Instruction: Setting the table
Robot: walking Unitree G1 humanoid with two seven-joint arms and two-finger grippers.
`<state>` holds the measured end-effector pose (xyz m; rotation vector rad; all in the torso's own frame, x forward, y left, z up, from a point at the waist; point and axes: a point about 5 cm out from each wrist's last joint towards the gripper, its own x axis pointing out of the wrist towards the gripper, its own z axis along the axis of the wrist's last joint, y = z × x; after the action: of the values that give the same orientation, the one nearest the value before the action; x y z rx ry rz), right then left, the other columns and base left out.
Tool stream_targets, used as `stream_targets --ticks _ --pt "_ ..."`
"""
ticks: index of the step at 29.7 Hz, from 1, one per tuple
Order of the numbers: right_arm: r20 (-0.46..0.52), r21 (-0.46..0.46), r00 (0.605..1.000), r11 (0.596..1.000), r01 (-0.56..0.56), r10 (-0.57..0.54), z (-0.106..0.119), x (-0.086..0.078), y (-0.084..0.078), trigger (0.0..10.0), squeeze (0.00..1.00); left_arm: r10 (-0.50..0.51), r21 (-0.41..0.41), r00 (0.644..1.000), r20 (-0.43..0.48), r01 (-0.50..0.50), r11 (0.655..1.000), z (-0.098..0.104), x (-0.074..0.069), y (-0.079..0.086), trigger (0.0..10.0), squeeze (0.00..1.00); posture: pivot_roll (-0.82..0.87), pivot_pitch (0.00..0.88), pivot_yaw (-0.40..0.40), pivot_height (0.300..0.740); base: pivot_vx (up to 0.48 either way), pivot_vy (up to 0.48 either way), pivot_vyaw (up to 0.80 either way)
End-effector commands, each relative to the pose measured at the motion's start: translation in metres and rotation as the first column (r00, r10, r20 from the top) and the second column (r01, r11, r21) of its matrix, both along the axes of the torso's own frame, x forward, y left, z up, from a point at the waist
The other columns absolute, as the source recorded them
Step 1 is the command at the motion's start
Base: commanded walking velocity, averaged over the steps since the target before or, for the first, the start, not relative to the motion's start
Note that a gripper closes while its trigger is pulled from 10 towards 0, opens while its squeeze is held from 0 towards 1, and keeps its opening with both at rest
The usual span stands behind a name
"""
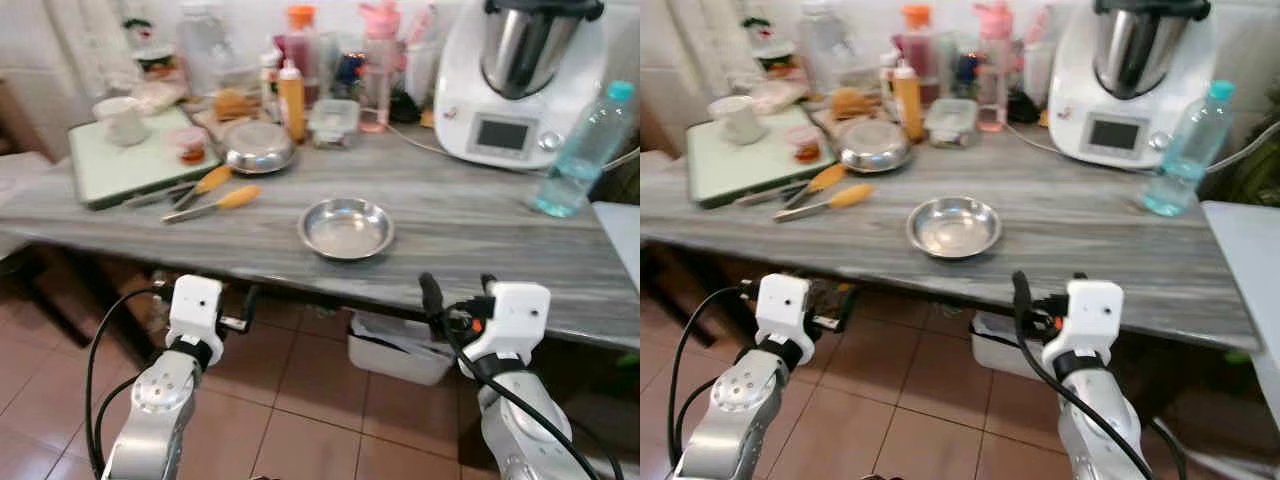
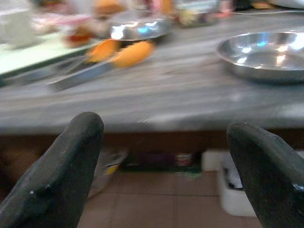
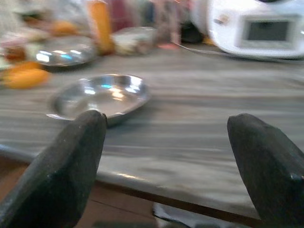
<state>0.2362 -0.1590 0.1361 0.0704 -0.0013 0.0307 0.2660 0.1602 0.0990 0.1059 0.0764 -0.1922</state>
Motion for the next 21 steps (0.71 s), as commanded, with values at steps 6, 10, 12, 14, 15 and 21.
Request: stream_targets --ticks 6,10,12,14,15,21 --pt "-0.021 0.033 0.997 0.996 0.077 -0.076 -0.0013 -0.0016 -0.0112 10.0 0.0 -0.021 -0.003 1.0 -0.022 0.021 1.0 -0.001 0.0005 -0.0013 10.0 0.0 -0.08 0.0 0.056 0.74 -0.316 0.0 0.0" --pt "-0.005 0.027 0.994 0.994 0.107 -0.107 0.0026 -0.0017 -0.0129 10.0 0.0 -0.03 0.003 0.999 -0.031 0.03 1.0 -0.0009 0.0005 -0.0005 10.0 0.0 -0.08 0.0 0.063 0.74 -0.319 0.0 0.0" --pt "0.004 0.029 0.992 0.992 0.123 -0.123 0.0049 -0.0012 -0.0141 10.0 0.0 -0.033 0.005 0.999 -0.031 0.033 0.999 -0.0006 0.0009 0.0 10.0 0.0 -0.08 0.0 0.068 0.74 -0.315 0.0 0.0" --pt "0.003 0.033 0.992 0.992 0.125 -0.125 0.006 -0.0003 -0.0144 10.0 0.0 -0.04 0.008 0.999 -0.031 0.04 0.999 0.0002 0.0019 0.0 10.0 0.0 -0.08 0.0 0.073 0.74 -0.317 0.0 0.0" --pt "0.002 0.033 0.992 0.991 0.128 -0.128 0.0058 -0.0002 -0.0146 10.0 0.0 -0.043 0.009 0.999 -0.031 0.043 0.999 0.0004 0.0022 -0.0002 10.0 0.0 -0.08 0.0 0.073 0.74 -0.311 0.0 0.0" --pt "-0.015 0.035 0.991 0.99 0.136 -0.136 0.0011 -0.0024 -0.0131 10.0 0.0 -0.067 0.011 0.997 -0.027 0.067 0.998 0.0021 0.0041 -0.0019 10.0 0.0 -0.08 0.0 0.088 0.74 -0.283 0.0 -0.66"
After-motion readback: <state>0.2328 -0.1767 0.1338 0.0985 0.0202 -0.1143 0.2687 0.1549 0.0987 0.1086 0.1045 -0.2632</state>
